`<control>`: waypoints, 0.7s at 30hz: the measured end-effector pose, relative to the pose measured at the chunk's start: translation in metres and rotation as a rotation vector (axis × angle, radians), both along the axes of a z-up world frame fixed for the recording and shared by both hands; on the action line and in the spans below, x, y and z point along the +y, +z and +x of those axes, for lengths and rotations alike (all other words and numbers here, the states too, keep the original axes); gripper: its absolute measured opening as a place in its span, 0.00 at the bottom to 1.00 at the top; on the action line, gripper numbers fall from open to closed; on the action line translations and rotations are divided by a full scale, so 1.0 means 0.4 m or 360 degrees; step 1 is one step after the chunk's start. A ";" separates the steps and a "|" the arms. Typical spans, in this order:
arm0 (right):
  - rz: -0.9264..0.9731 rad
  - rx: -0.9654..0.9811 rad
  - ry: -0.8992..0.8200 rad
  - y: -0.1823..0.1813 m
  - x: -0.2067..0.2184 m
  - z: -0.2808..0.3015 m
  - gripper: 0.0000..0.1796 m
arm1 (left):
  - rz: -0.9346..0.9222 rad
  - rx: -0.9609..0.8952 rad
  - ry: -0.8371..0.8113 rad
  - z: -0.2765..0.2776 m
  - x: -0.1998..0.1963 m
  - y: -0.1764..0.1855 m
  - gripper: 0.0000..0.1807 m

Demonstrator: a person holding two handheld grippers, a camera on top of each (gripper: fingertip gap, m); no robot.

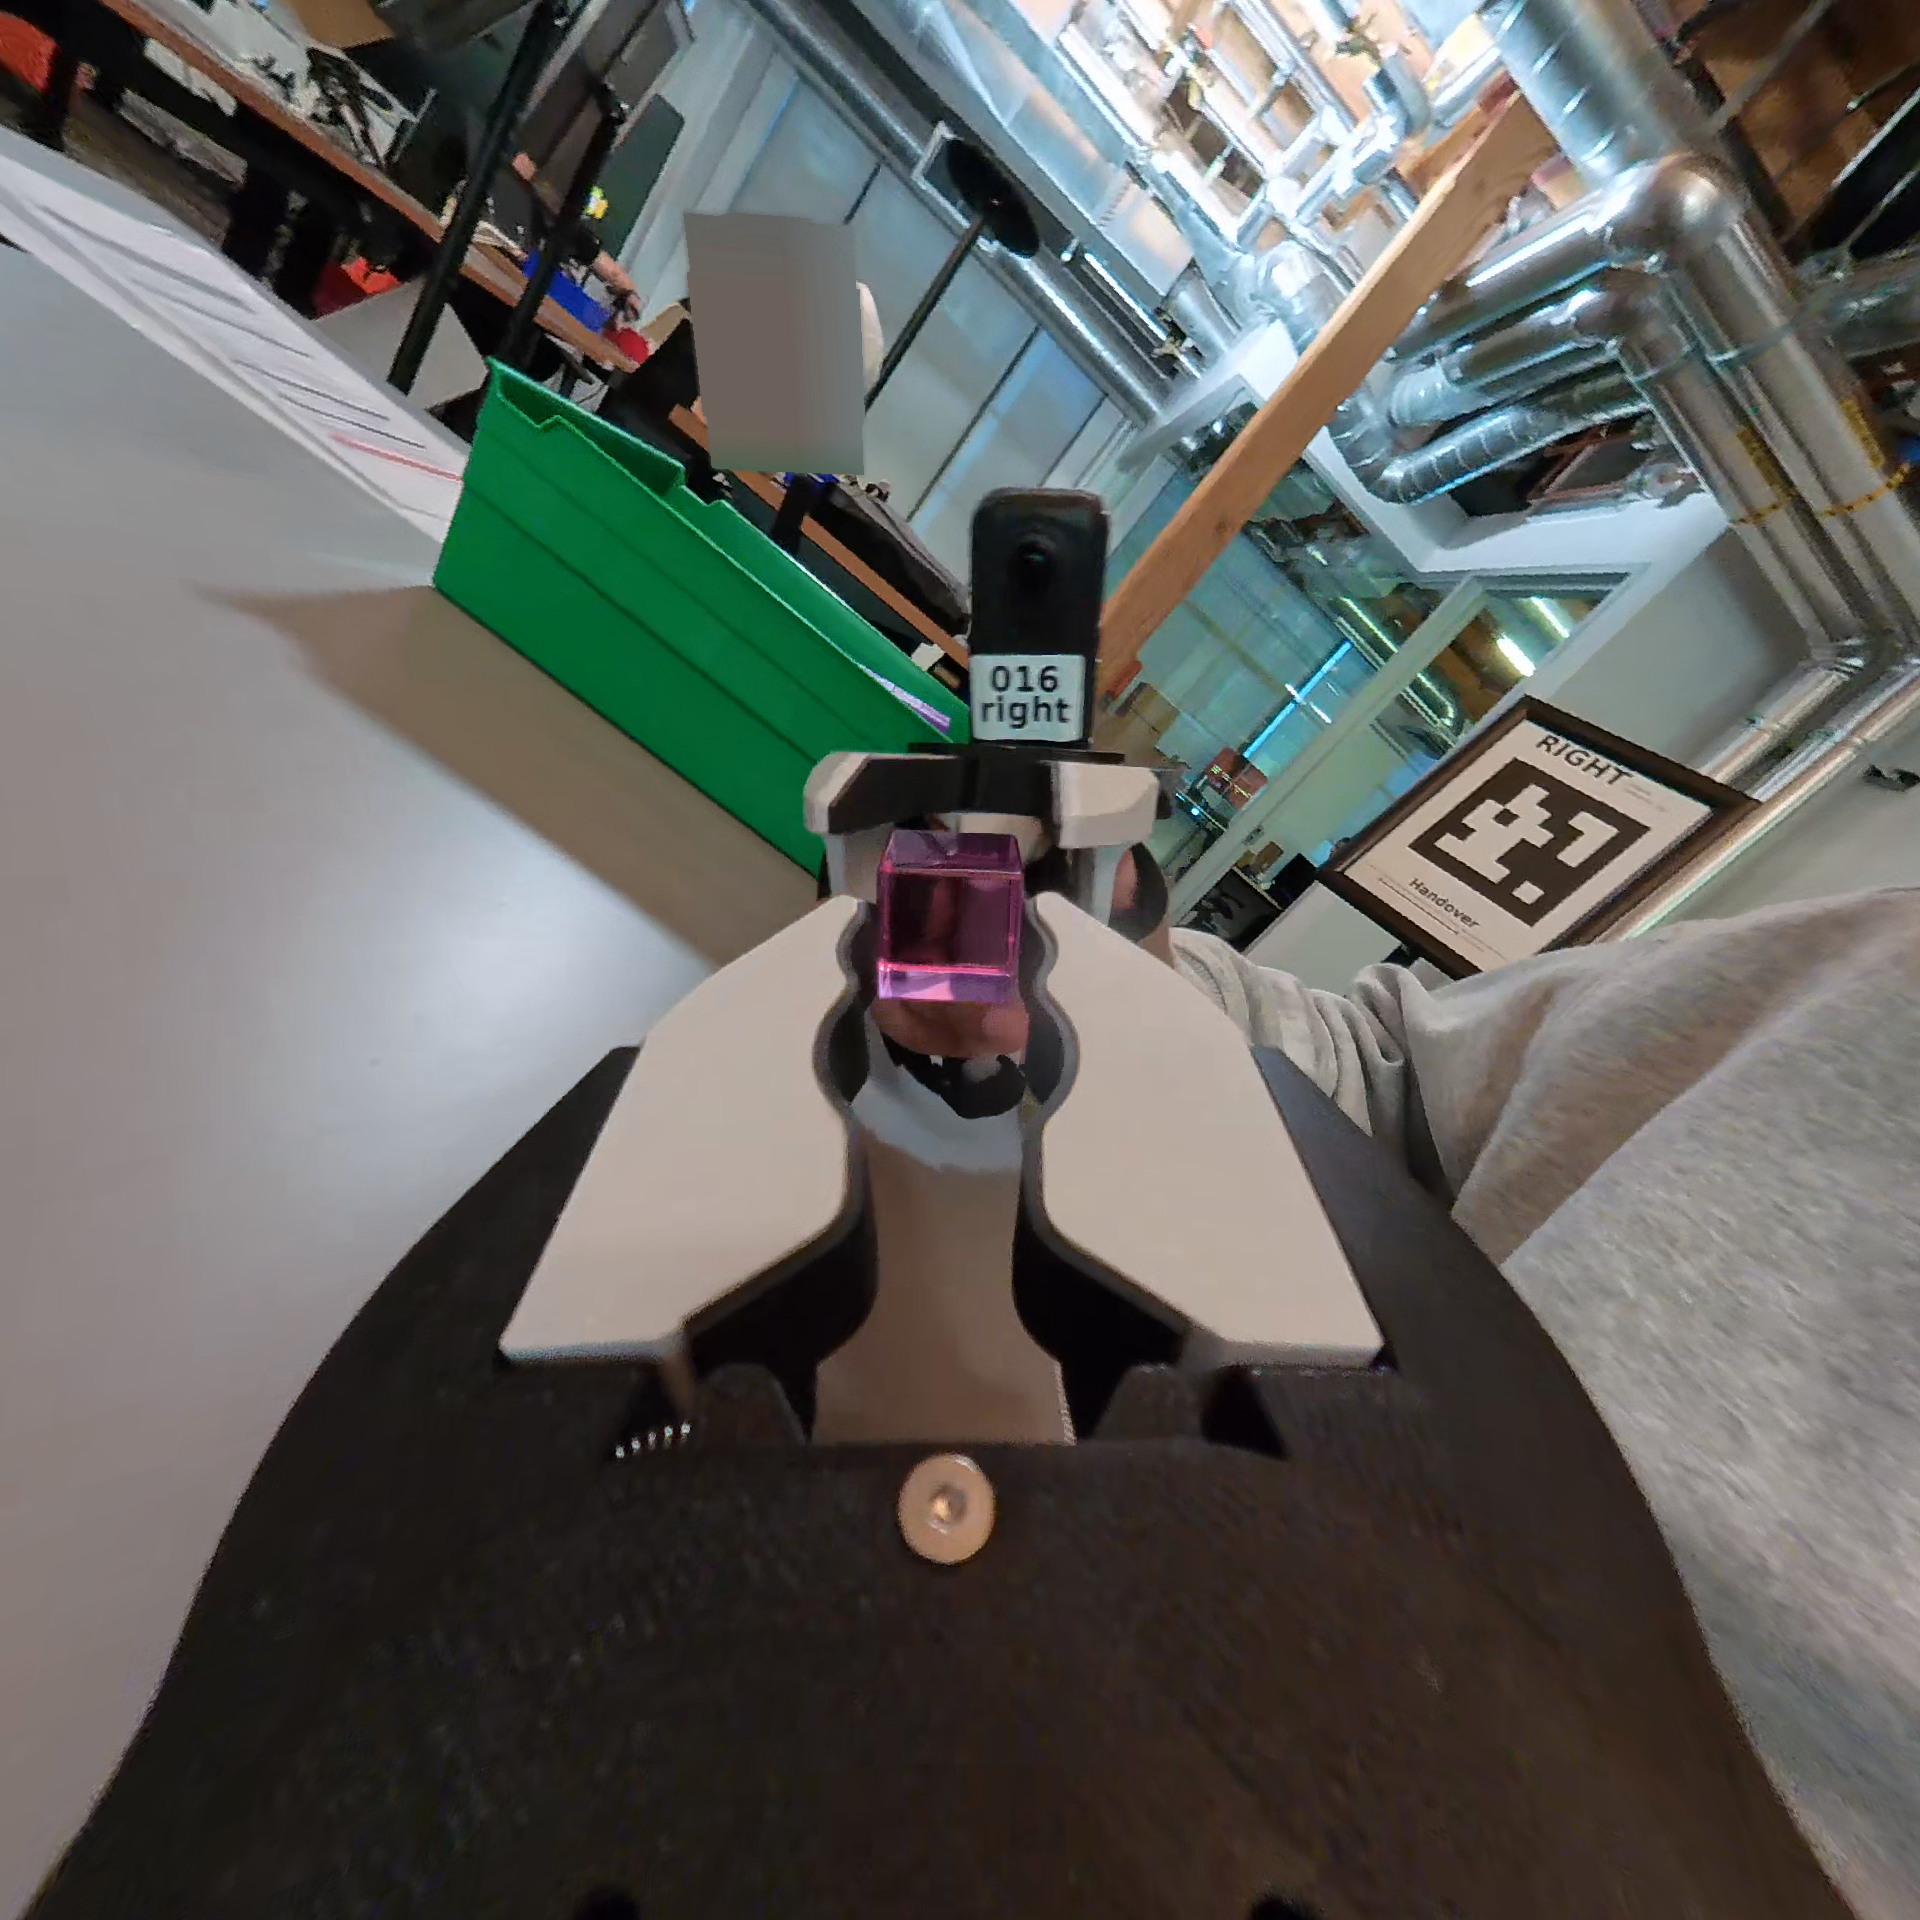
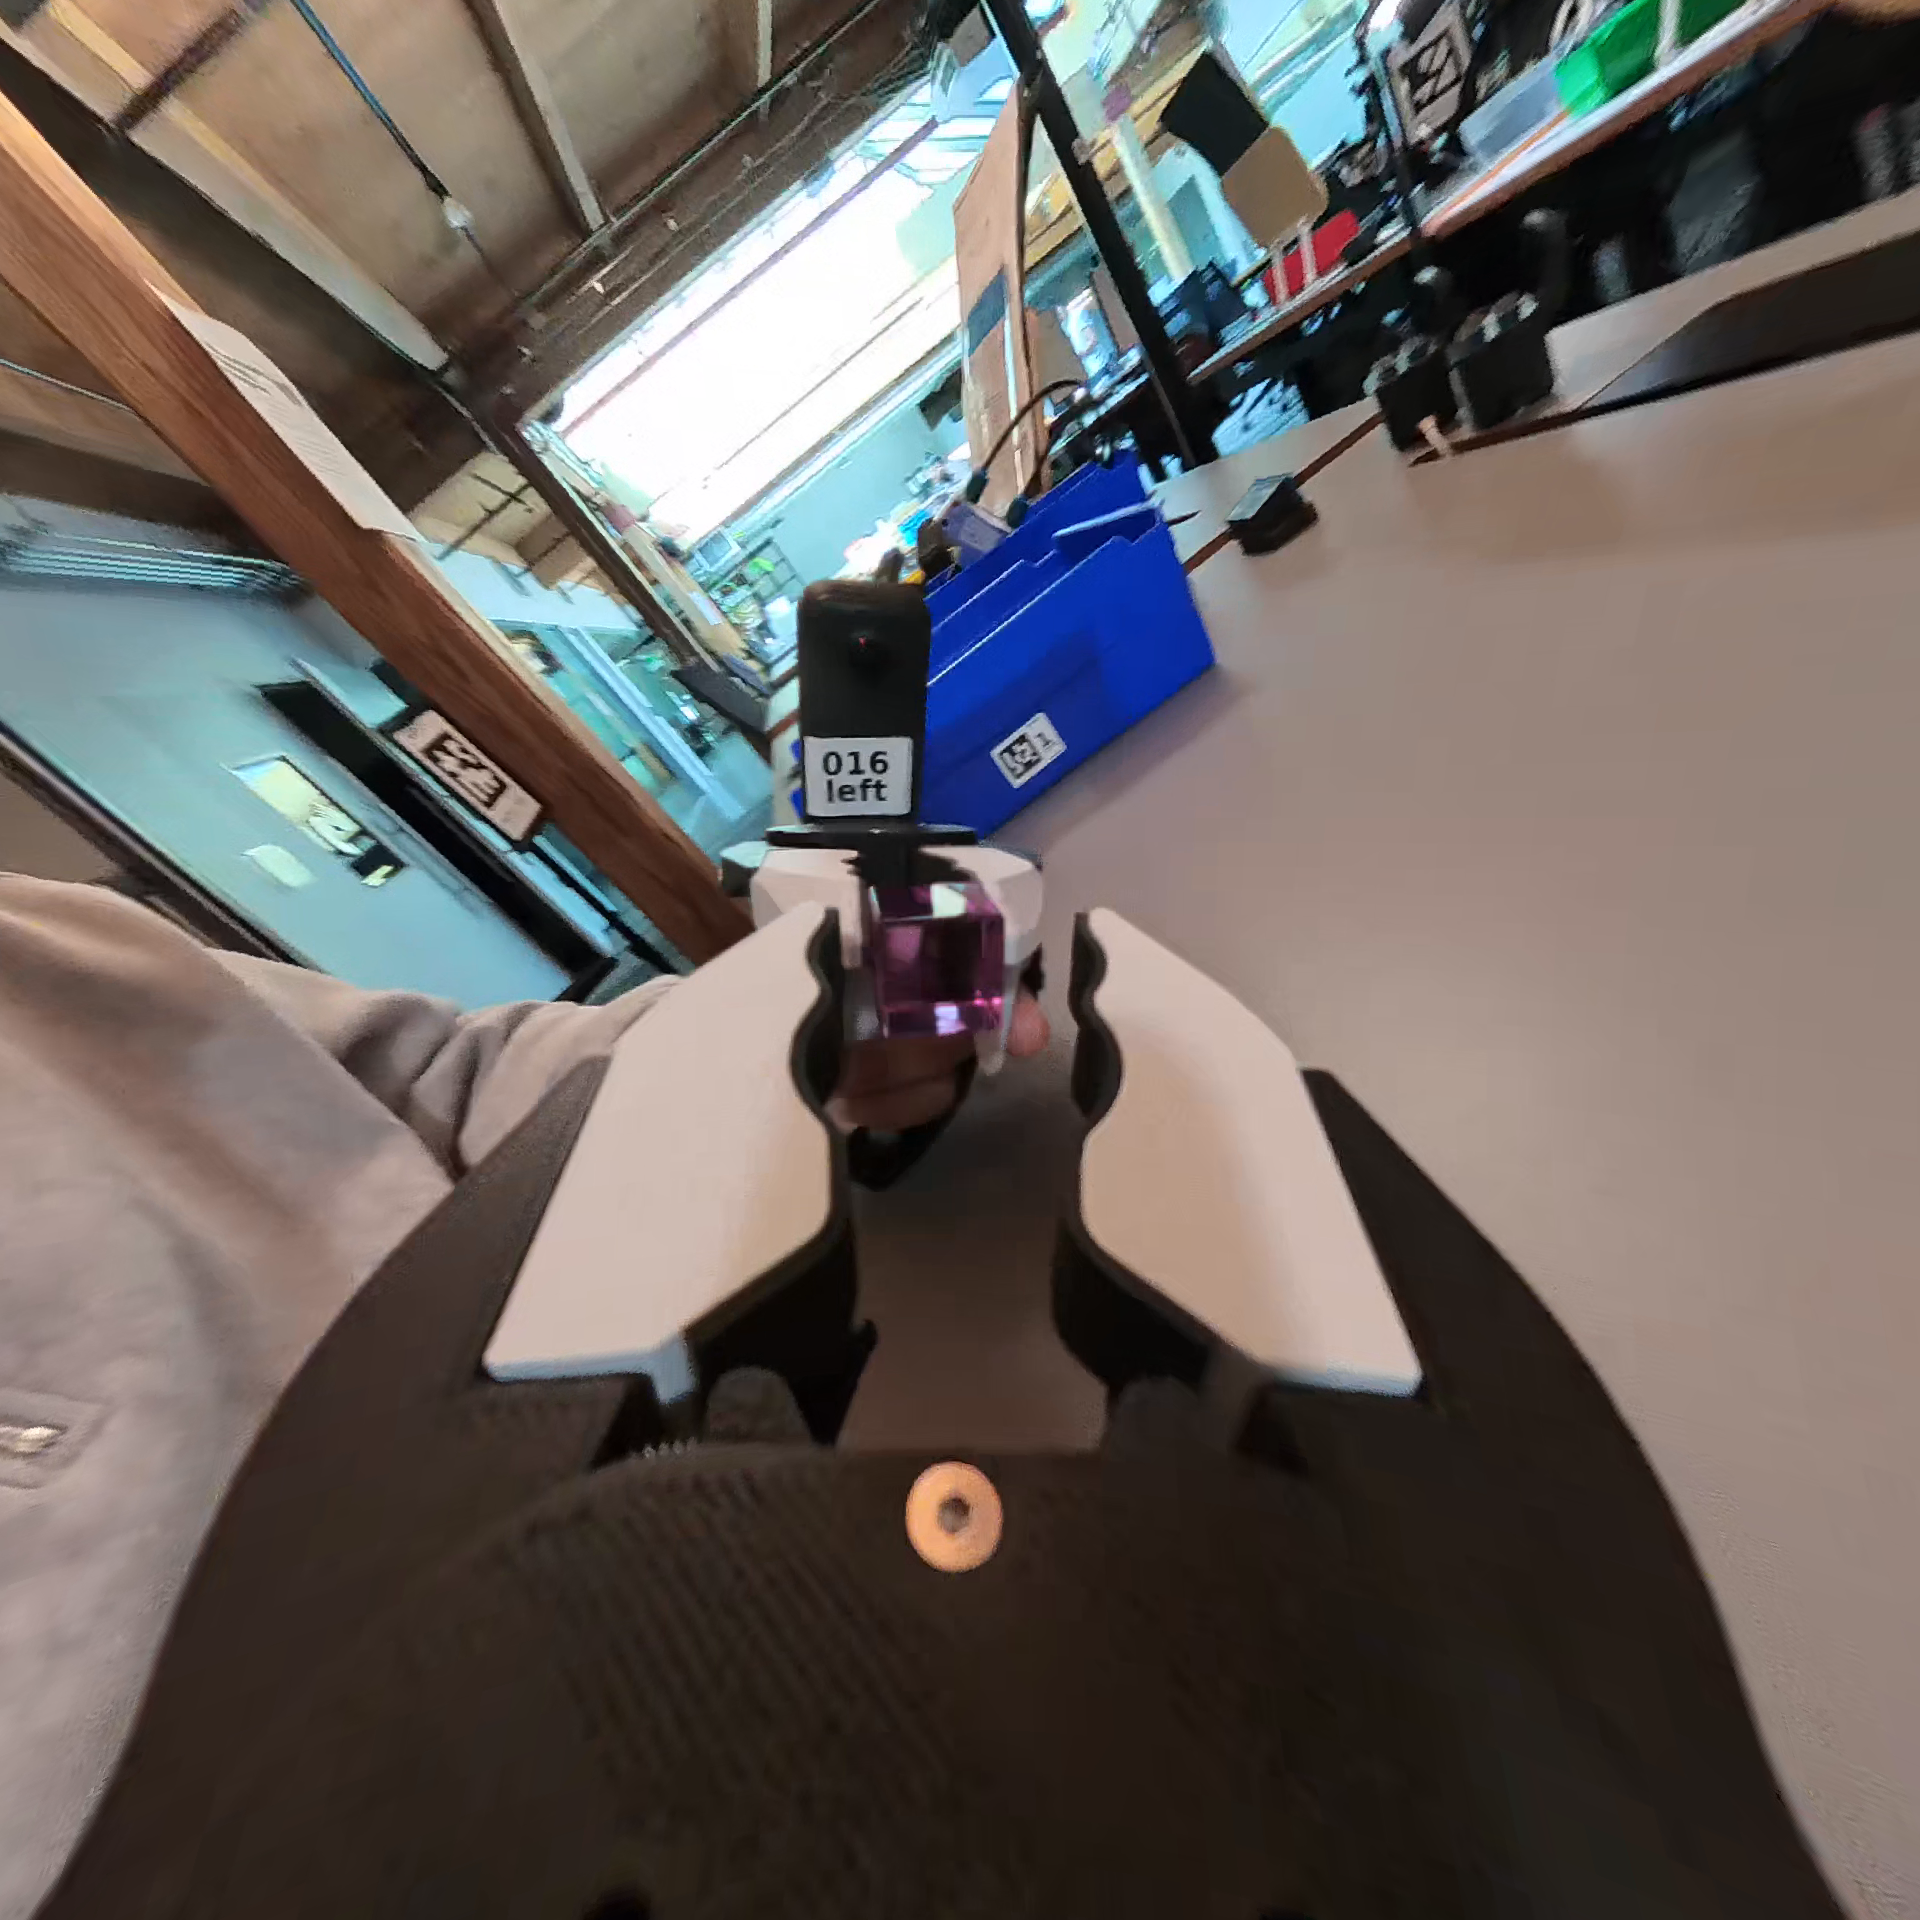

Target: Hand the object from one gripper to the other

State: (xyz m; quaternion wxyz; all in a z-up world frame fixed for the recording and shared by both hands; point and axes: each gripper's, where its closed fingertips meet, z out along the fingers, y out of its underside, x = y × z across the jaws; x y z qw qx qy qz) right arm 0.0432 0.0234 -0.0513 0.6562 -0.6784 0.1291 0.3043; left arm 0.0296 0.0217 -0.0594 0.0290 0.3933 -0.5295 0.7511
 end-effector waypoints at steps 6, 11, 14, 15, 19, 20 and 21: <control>0.0004 0.0128 0.0131 -0.004 0.012 -0.037 0.17 | -0.0012 -0.0011 -0.0059 -0.010 -0.016 0.004 0.14; -0.0010 0.0138 0.0148 -0.005 0.011 -0.038 0.15 | -0.0040 0.0002 -0.0071 -0.011 -0.019 0.005 0.14; -0.0013 0.0148 0.0148 -0.006 0.011 -0.037 0.15 | -0.0060 0.0012 -0.0072 -0.010 -0.019 0.005 0.14; -0.0014 0.0157 0.0148 -0.007 0.011 -0.036 0.15 | -0.0064 0.0015 -0.0071 -0.010 -0.019 0.005 0.14; 0.0019 0.0287 0.0126 0.010 0.002 -0.016 0.15 | -0.0107 0.0038 -0.0030 -0.001 -0.012 0.003 0.25; 0.0029 0.0346 0.0109 0.016 -0.002 -0.004 0.15 | -0.0122 0.0043 -0.0004 0.004 -0.006 0.004 0.27; 0.0034 0.0413 0.0091 0.022 -0.008 0.009 0.15 | -0.0132 0.0049 0.0023 0.009 0.001 0.003 0.28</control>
